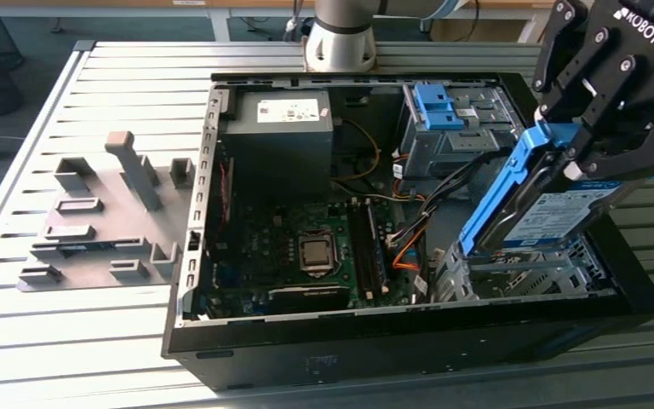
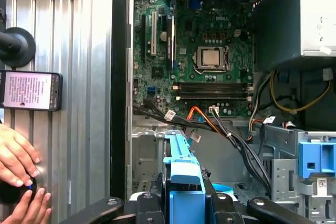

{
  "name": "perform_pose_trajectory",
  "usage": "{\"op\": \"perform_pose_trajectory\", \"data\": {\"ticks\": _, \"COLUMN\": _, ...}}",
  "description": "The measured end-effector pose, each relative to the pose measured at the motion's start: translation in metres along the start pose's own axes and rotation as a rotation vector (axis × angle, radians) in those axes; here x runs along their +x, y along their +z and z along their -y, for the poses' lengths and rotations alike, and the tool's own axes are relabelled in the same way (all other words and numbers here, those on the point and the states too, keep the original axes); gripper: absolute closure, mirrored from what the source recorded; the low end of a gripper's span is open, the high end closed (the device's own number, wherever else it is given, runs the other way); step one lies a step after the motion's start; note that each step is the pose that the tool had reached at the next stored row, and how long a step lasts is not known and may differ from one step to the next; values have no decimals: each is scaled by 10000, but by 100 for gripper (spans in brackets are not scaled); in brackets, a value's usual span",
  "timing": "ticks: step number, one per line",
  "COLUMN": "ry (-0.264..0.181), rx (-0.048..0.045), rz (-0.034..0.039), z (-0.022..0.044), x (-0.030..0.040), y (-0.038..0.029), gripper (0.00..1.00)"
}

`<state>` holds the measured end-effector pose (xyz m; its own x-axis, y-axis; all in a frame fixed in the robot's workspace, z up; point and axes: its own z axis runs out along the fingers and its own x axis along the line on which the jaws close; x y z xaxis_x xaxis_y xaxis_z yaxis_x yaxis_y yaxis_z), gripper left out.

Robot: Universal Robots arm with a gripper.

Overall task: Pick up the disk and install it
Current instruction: 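Insert the disk into the insertion slot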

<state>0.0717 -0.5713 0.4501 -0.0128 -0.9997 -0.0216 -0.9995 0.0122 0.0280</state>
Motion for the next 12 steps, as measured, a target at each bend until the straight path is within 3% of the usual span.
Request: {"op": "perform_pose_trajectory", "data": {"ticks": 12, "ry": 14, "rx": 0, "rz": -1, "z": 58, "x": -15, "y": 126, "gripper": 63}}
